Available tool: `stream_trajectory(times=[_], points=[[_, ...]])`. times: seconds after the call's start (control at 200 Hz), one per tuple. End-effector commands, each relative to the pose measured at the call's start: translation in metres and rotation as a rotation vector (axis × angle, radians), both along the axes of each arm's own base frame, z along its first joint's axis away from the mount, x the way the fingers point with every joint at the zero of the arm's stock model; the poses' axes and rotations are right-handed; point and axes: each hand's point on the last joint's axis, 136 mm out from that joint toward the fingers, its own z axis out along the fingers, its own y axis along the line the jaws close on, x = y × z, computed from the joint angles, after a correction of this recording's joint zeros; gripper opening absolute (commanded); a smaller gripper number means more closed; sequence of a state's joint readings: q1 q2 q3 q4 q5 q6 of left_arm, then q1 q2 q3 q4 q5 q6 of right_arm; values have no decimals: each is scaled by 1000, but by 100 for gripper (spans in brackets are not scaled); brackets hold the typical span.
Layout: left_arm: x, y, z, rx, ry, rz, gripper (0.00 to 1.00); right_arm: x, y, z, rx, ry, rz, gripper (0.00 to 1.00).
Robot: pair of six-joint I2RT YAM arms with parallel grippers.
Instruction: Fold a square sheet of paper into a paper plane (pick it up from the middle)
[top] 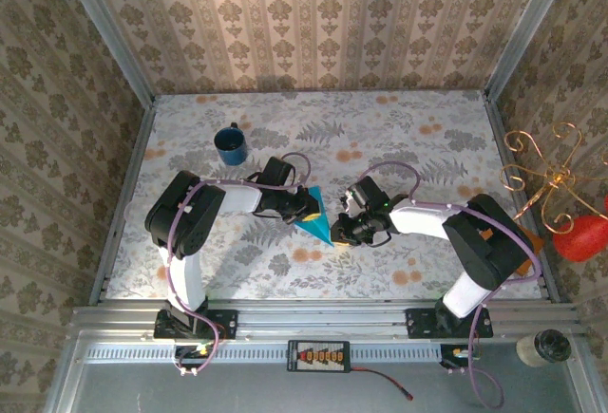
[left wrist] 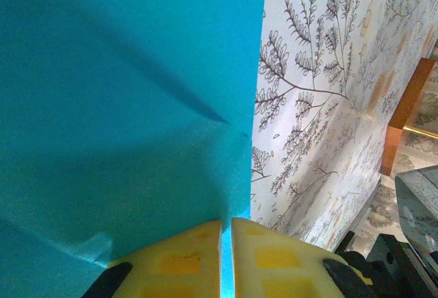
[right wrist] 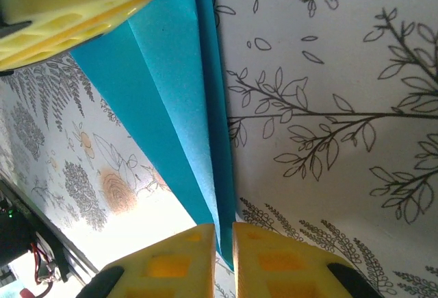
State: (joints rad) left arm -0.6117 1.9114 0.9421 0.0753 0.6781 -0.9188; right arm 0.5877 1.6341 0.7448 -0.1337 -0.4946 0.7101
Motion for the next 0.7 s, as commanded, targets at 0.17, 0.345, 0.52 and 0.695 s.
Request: stream_trajectory(times=[0.17, 0.345, 0.52, 0.695], points=[[-27, 37, -59, 198, 137, 46, 12, -12, -2, -11, -1, 48, 25, 13], [-26, 37, -59, 200, 138, 47, 12, -18, -7, -20, -29, 73, 31, 11], [-26, 37, -60, 201, 139, 48, 12, -22, -11, -26, -56, 86, 36, 11], [-26, 36, -58, 198, 136, 46, 12, -9, -8, -3, -31, 6, 15, 14]])
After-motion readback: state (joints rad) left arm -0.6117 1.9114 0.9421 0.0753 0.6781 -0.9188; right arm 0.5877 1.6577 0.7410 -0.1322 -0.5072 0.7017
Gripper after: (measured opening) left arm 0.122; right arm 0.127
